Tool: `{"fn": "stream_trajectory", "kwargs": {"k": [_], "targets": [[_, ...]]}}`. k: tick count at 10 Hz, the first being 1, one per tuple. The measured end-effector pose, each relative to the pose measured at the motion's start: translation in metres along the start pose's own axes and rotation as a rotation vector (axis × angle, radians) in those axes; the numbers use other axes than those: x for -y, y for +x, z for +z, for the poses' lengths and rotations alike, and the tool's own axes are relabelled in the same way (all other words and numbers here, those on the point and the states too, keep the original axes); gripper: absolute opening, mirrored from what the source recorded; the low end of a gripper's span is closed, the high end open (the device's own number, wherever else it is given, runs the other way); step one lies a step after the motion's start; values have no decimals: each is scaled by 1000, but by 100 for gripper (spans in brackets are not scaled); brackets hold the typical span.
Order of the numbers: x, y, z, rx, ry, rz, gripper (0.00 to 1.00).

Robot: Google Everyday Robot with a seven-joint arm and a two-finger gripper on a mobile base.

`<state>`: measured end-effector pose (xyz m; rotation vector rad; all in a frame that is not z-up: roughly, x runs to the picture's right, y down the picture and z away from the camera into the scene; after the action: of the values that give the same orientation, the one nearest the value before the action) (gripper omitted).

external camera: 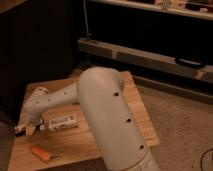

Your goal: Place the eraser on the white sponge

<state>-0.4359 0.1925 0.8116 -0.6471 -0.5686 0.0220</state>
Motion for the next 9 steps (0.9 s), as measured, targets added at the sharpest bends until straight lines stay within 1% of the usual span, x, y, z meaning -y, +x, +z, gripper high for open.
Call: {"fn": "stream_trajectory", "kwargs": {"k": [1, 2, 3, 4, 5, 7, 8, 9], "targets": [[0, 1, 2, -4, -3, 2, 65], [0, 3, 3, -10, -6, 1, 60], [0, 3, 3, -13, -7, 1, 53], [0, 5, 4, -21, -9, 1, 38], [-1, 6, 4, -26, -10, 0, 30], [0, 8, 3, -42, -8, 5, 9], [3, 10, -1, -45, -6, 13, 2], [7, 9, -9, -33, -2, 26, 0]]}}
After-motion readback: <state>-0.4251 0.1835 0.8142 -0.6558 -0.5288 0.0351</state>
